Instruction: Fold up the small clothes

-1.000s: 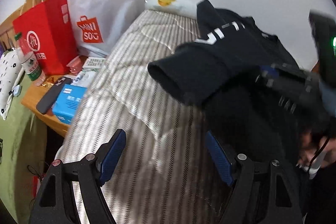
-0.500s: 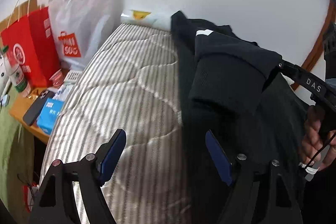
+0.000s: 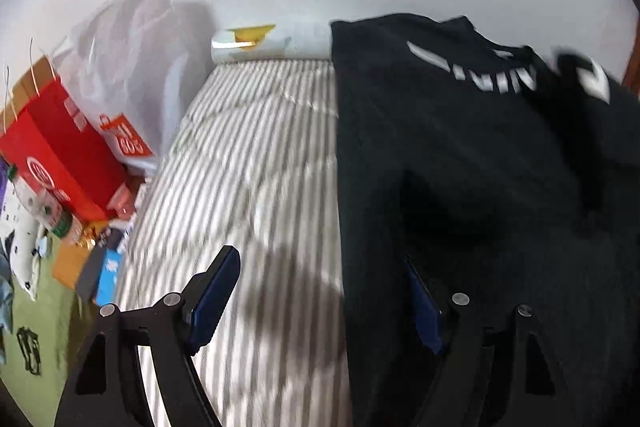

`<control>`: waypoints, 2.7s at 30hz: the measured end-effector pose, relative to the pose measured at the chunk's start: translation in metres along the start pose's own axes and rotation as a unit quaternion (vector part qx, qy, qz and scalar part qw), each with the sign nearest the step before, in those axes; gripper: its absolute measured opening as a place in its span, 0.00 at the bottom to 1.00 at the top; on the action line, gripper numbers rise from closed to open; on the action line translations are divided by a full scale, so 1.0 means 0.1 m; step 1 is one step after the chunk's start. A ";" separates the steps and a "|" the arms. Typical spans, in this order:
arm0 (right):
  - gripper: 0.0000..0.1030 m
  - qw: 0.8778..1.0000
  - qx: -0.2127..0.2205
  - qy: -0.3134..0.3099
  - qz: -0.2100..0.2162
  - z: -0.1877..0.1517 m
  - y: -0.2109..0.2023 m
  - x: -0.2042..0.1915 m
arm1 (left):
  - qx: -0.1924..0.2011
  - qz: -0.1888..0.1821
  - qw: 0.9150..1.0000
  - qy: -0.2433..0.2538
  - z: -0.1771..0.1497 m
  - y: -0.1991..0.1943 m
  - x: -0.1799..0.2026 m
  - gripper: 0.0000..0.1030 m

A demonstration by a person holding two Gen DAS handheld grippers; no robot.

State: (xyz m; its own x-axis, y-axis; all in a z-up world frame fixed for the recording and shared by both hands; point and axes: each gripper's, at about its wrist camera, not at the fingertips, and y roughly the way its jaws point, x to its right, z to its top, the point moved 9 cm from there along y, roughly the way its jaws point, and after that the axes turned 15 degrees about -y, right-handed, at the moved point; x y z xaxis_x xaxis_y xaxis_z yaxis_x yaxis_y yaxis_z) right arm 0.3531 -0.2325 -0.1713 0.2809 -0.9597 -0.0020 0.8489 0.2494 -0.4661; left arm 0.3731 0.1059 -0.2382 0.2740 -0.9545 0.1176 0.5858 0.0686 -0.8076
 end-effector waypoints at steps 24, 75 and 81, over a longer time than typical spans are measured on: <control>0.67 0.987 -0.142 -0.052 -0.052 -0.97 -0.42 0.65 | 0.013 0.023 0.999 -0.018 0.15 0.32 -0.21 0.77; 0.21 0.965 -0.202 -0.041 -0.161 -0.92 -0.40 1.72 | 0.027 0.019 0.999 -0.014 0.15 0.28 -0.19 0.76; 0.46 0.976 -0.159 -0.072 -0.129 -0.42 -0.31 1.33 | 0.029 0.008 1.000 -0.007 0.16 0.22 -0.19 0.74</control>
State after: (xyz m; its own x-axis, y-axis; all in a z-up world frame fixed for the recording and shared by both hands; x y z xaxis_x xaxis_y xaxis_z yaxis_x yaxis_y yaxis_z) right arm 0.3455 -0.3736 -0.1944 0.1555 -0.9518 0.2644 0.7239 -0.0723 -0.6861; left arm 0.3930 0.1297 -0.2490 0.2938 -0.9492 0.1131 0.6248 0.1011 -0.7742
